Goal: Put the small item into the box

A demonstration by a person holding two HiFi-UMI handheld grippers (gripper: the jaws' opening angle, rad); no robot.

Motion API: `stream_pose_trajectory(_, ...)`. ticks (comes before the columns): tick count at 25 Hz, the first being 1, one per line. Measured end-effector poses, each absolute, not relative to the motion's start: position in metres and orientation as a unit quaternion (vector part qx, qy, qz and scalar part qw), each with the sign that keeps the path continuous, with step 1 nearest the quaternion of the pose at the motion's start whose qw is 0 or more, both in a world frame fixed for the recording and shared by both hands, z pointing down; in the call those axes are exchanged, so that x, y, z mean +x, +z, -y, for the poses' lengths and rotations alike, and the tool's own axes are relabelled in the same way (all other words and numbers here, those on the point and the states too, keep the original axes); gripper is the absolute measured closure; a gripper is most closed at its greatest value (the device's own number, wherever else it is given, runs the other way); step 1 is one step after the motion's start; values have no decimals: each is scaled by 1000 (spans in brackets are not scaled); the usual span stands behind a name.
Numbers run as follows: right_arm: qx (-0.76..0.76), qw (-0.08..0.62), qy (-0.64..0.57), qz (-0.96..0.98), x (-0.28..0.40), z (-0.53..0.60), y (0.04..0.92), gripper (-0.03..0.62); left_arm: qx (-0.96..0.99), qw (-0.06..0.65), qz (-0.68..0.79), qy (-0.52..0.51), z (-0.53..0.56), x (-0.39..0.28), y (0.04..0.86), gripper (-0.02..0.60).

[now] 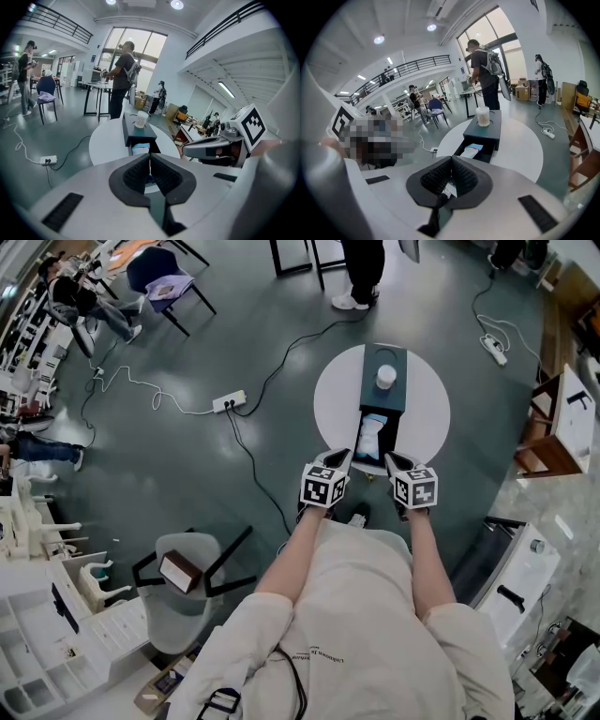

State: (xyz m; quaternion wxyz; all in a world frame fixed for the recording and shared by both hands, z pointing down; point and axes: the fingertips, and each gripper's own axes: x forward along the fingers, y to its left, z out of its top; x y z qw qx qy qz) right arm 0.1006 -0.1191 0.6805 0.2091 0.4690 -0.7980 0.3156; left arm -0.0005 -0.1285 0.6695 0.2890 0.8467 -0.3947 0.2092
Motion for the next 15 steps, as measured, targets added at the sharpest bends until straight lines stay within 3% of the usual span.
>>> stream_pose_trajectory(15,474,237,308,790,103,121,685,560,846,290,401,200,130,-7,666,560)
